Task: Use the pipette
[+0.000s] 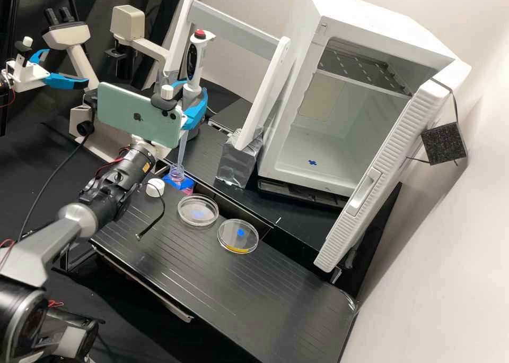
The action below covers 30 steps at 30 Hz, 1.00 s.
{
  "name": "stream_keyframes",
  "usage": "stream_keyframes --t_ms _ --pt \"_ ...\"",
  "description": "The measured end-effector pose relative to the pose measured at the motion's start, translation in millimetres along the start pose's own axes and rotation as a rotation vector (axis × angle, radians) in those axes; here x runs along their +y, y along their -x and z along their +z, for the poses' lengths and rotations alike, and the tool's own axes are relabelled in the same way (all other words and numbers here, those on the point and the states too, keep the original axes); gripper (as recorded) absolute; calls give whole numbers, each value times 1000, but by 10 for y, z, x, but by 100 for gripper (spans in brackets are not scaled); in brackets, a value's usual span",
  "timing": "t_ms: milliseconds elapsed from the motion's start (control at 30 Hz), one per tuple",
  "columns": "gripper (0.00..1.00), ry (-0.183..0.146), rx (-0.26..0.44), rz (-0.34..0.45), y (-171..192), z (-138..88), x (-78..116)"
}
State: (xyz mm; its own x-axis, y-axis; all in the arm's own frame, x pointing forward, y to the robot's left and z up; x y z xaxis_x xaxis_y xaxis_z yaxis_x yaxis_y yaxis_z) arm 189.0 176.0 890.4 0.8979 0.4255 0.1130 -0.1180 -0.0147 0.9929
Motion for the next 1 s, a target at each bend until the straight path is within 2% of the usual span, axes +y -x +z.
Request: stream_keyframes --t_ms 133,167,200,233,267,300,433,500,633,867,1000 --pt "0 27 29 17 169 39 144" --pt "0 10 33 21 203 50 174" --pt "0 19 30 29 258 73 221" --pt "0 5 28 31 289 90 240" --pt "0 5 23 42 322 108 269" --pt "0 -6 23 40 353 127 272" --pt "0 -14 2 43 429 223 295" --pt "0 -5 -21 39 454 277 293" --pt "0 -15 -56 33 464 352 263" --pt "0 0 -83 45 459 406 285" --pt "0 -3 -84 50 460 408 290"
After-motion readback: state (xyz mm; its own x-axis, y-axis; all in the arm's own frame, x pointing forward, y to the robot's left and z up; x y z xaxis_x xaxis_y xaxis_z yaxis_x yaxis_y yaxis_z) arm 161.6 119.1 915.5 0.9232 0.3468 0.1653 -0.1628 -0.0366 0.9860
